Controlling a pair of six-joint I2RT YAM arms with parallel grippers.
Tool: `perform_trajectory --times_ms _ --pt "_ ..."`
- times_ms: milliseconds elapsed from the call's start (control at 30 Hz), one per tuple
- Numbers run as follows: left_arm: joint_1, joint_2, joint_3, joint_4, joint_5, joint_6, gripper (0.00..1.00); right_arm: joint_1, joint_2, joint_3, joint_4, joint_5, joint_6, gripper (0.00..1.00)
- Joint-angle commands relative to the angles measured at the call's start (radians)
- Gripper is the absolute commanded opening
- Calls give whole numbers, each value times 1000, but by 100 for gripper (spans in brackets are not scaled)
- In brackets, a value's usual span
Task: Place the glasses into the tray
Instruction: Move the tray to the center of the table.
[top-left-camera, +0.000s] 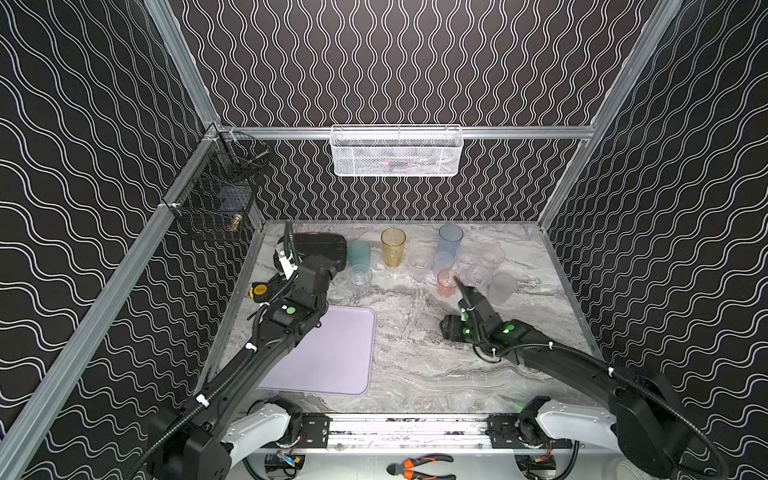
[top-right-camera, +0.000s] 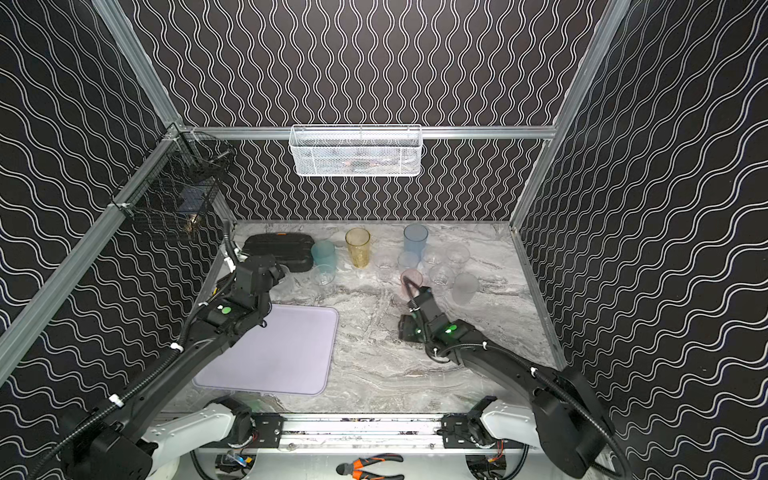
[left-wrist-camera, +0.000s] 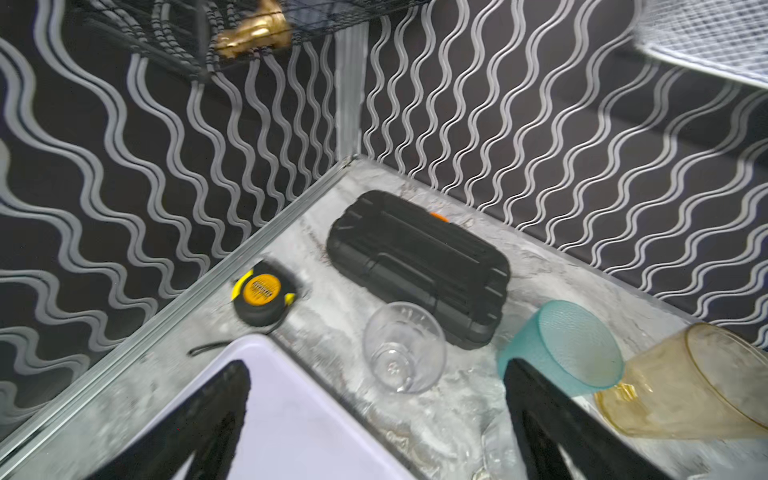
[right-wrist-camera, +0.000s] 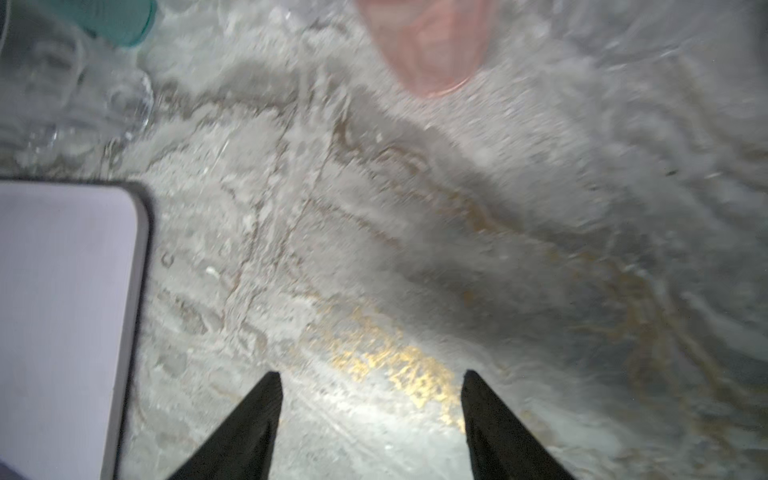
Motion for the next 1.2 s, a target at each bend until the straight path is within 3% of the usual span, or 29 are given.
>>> perform_trajectory --times_ms 0,67,300,533,667,833,1000,1167 --pt "5 -57 -22 -94 82 40 99 120 89 73 -52 49 73 68" --pt "10 -119 -65 -13 196 128 99 196 175 153 -59 76 76 68" --pt "13 -142 -96 -11 402 193 99 296 431 337 -9 27 68 66" --pt "13 -202 -192 94 657 153 99 339 622 524 -52 45 72 66" --pt "25 -157 -169 67 712 155 97 352 708 605 -72 31 72 65" --pt "132 -132 -148 70 890 133 89 367 766 667 -82 71 82 63" --pt "163 -124 -123 74 954 115 89 367 846 719 -106 99 55 54" --pt "163 -113 -120 83 953 115 89 367 859 723 -146 132 22 35"
